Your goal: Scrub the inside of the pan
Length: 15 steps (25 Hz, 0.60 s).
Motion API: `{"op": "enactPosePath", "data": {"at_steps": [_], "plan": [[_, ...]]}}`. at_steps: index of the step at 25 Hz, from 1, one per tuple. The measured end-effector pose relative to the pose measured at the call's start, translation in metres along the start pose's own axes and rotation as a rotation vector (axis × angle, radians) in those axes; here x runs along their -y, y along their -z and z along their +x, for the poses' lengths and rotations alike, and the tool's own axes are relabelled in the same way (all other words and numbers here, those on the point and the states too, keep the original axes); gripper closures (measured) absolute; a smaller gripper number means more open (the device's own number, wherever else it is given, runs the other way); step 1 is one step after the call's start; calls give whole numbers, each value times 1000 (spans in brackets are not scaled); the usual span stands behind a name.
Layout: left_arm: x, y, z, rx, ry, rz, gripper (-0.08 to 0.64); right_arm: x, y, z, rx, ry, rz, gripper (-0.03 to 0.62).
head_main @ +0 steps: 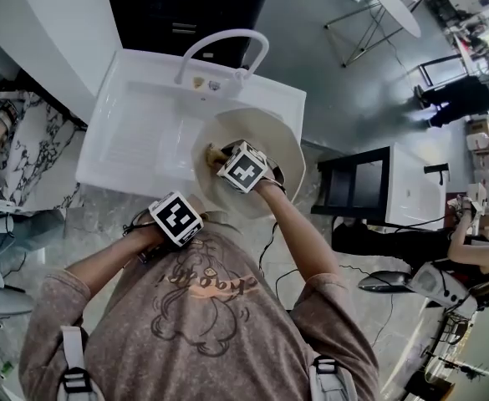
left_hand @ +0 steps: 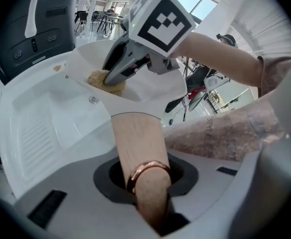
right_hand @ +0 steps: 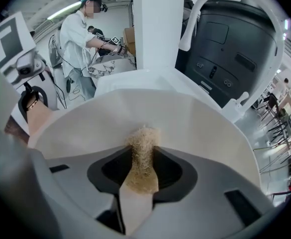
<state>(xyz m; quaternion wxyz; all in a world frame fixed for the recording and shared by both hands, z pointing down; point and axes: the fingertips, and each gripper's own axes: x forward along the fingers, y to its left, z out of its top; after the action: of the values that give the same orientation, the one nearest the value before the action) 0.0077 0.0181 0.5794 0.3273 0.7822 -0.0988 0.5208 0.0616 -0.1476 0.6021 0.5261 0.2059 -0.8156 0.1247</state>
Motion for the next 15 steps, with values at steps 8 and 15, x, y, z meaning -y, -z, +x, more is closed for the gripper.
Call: {"op": "enactPosePath", "data": {"at_steps": [8, 15], "plan": [[2, 2, 3, 0, 13, 11, 451, 41, 20, -1, -79, 100, -26, 447], [3, 2, -2, -4, 10, 15, 451, 62, 43, -10, -116, 134, 9, 447]]}}
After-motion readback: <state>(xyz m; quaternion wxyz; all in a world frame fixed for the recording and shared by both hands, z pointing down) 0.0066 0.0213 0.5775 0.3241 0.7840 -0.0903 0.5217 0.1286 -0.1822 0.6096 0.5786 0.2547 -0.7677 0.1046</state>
